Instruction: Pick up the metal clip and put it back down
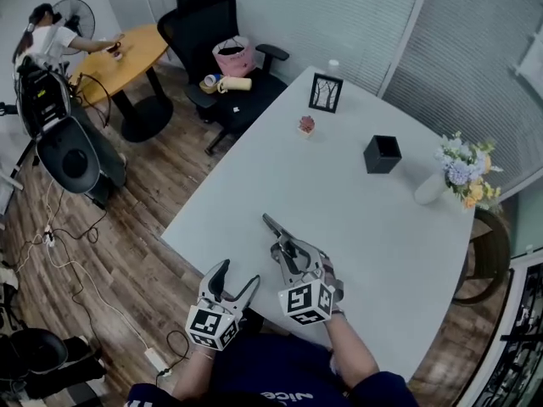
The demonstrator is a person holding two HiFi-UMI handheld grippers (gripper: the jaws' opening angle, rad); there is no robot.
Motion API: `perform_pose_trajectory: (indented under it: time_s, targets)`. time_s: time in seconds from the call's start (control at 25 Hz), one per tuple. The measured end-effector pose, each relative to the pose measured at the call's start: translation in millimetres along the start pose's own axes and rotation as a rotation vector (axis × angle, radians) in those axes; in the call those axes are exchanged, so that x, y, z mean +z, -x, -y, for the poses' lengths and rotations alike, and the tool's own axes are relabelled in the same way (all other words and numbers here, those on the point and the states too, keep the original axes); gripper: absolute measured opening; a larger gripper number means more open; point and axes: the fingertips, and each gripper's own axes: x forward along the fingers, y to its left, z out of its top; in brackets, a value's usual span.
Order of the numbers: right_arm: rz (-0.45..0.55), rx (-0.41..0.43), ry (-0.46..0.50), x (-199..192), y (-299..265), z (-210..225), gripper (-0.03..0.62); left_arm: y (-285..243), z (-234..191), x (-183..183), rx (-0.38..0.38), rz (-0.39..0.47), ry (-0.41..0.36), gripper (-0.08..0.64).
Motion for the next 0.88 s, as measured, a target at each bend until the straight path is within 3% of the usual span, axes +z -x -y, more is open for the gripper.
perform_pose_trajectory:
  time_s: [0.4,0.88]
  targets:
    - [-0.182,0.015,0.04,-20,-96,2,0.112,-9,-74,16,-0.056,-0.032,-0.018,0.319]
    - [-0.324,0.04,0.135,-44,-150,-12,0.112,5,-104,10,-0.073,-0.052,-0.004,0.319]
